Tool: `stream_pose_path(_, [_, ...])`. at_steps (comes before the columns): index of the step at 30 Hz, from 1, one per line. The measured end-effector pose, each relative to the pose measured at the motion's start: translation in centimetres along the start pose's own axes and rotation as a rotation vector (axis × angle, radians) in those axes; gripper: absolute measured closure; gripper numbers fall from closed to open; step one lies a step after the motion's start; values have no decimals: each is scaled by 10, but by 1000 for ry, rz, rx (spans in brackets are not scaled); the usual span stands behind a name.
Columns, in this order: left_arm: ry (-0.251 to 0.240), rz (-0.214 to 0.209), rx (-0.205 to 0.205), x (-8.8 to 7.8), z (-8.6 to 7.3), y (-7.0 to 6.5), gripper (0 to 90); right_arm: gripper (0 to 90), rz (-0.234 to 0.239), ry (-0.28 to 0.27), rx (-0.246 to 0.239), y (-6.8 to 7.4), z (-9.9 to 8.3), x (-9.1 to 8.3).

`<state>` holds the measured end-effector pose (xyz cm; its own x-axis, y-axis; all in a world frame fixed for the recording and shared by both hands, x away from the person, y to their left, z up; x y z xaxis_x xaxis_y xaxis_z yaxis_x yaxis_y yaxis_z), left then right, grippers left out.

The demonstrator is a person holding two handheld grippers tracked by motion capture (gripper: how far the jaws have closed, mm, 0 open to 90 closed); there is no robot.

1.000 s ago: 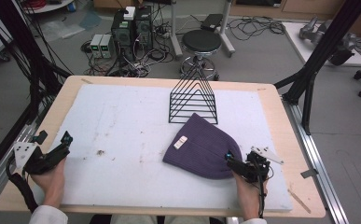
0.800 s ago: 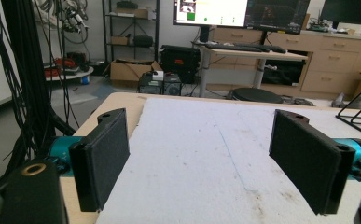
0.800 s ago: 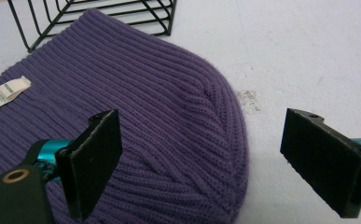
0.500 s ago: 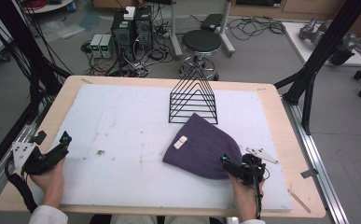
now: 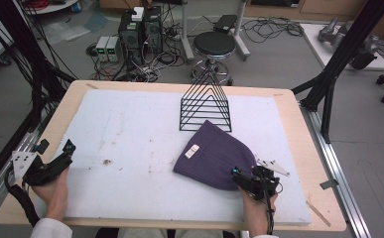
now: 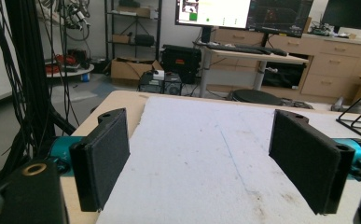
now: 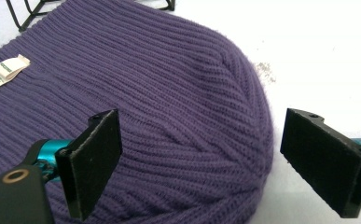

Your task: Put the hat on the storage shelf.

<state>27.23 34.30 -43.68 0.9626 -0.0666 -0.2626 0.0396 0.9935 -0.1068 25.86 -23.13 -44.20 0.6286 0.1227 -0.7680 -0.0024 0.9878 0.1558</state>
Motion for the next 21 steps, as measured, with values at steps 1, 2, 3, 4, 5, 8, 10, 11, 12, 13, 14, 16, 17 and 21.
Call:
stream_pose_path(1, [0,-1,-2,0,0,0,202,119,4,5,8,1,-1,0])
stream_pose_path(2, [0,-1,-4,0,0,0,203,119,7,5,8,1,-1,0])
stream_pose_path(3, [0,-2,-6,0,0,1,203,119,10,14,18,2,-2,0])
stream_pose_path(4, [0,-2,-8,0,0,1,203,119,10,16,15,3,-2,0])
stream_pose_path(5, [-1,-3,-10,0,0,1,204,119,7,17,15,4,-3,1])
stream_pose_path(8, [0,-1,-13,0,0,1,204,119,-2,24,21,7,-3,1])
stream_pose_path(10, [-1,-2,-17,0,0,2,204,119,-2,27,41,8,-4,1])
stream_pose_path(11, [-1,-1,-19,0,0,2,205,120,-2,34,53,7,-4,1])
stream_pose_path(12, [-1,-1,-20,0,0,2,205,120,1,34,57,6,-4,2])
stream_pose_path(13, [0,-1,-22,0,0,2,205,120,9,40,74,6,-4,2])
stream_pose_path(14, [0,-2,-23,0,0,2,205,120,13,39,82,6,-5,1])
stream_pose_path(16, [4,2,-27,0,-1,3,205,120,7,37,93,8,-6,1])
stream_pose_path(17, [3,5,-30,0,-1,3,205,120,2,34,91,9,-7,1])
stream_pose_path(21, [0,7,-36,-1,-1,3,205,120,-6,19,120,11,-11,-3])
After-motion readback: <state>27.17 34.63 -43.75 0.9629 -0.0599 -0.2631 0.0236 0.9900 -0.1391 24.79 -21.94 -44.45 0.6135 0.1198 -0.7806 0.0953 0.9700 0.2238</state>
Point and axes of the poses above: each handheld gripper's, and its own axes: x roughly forward along the jaws, z roughly out of its top, y roughly to its left, the point moved 1 cm from there along x, roughly forward along the jaws, and after that the axes turned 13 degrees about y, right-handed, at the moved point
